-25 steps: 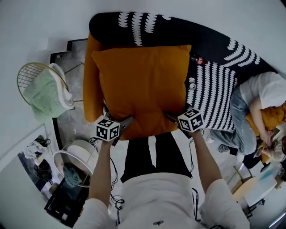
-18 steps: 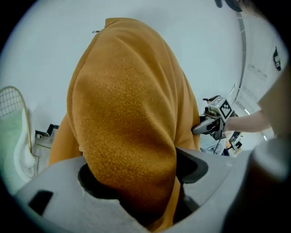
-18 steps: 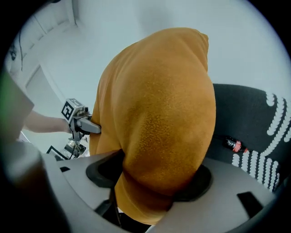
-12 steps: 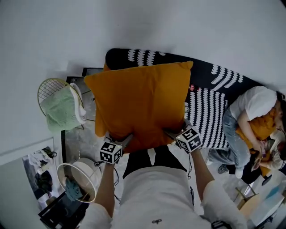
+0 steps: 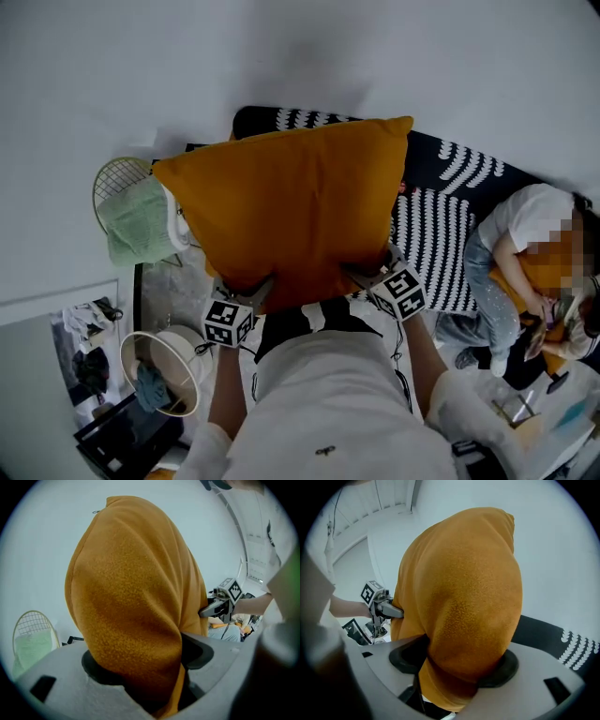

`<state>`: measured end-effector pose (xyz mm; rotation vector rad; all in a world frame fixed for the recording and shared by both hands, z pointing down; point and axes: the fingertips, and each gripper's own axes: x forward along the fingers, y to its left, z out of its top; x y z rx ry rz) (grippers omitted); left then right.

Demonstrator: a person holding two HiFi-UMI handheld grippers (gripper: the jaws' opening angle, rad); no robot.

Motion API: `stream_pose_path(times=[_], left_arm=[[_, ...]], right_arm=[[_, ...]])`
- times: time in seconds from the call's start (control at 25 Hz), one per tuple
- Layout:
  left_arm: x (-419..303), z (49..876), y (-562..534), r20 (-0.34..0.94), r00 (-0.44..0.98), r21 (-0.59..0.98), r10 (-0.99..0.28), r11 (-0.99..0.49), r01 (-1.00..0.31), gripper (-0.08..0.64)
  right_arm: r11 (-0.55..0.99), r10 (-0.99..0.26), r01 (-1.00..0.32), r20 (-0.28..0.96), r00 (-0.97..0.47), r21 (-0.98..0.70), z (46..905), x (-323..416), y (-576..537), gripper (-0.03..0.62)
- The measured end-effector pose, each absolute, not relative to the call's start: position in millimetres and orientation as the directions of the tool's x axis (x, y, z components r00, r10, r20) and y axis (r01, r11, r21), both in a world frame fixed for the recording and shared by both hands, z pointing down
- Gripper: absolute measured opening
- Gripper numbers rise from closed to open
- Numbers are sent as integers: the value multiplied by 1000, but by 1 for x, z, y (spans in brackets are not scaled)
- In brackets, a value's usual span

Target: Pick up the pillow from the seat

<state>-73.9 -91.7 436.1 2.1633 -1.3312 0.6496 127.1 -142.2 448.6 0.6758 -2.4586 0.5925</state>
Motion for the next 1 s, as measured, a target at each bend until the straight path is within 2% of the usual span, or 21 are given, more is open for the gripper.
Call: stream_pose_path(times=[0.56,1.0], left_arm=[[-75,402,-47,565,412,166,-714,-391,-905,348],[-98,401,46,543,460,161,-702,-451,-878,351]], right_arm=[[796,-412,-579,546,-730,-174,406,126,-100,316],[765,-439,-620,563,-700,-174,406,106,6,316]])
